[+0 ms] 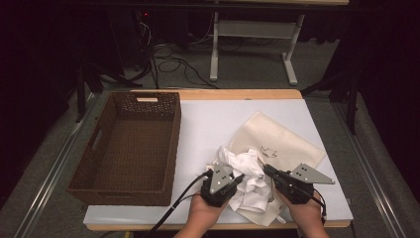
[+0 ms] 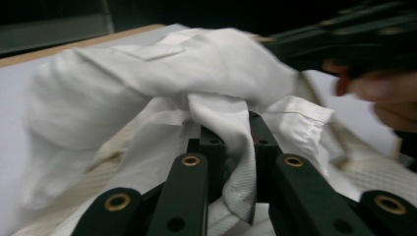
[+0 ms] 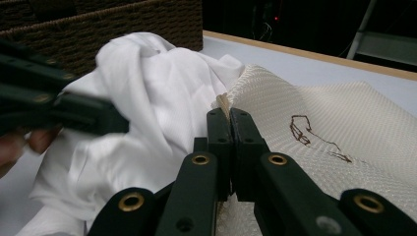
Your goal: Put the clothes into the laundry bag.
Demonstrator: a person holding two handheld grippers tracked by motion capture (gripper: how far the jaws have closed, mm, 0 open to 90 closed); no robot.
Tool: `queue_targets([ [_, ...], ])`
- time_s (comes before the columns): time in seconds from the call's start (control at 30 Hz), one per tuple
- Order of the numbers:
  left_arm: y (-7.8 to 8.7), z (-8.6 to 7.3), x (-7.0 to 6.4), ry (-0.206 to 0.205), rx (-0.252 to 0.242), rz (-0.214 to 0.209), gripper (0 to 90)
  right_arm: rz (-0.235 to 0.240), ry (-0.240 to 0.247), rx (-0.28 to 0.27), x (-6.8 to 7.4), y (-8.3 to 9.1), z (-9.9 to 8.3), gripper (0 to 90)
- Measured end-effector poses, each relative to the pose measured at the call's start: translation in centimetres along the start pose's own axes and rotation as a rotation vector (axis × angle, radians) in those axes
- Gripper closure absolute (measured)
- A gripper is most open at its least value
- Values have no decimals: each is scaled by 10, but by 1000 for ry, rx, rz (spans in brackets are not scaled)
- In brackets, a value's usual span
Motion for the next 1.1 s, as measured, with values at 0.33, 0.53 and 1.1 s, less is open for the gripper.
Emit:
queue_targets([
  [0.33, -41, -22, -3, -19, 136, 9, 797, 19, 0, -33, 7, 5, 11, 900],
  [0.53, -48, -24, 1, 79, 112, 13, 648, 31, 26, -51, 13, 12, 13, 900],
  [1.1, 36, -41, 63, 80, 60, 172, 199, 1, 17, -16, 6, 8, 2, 898],
])
Point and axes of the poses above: each handheld gripper's, and its own axes: y roughly backward along the jaws, z roughly out of its top, x roughly to its left, the point moved 8 cm from there along -y, roughly forward along the jaws, and after that the axes turned 3 degrees about y, right-handed, at the moved point
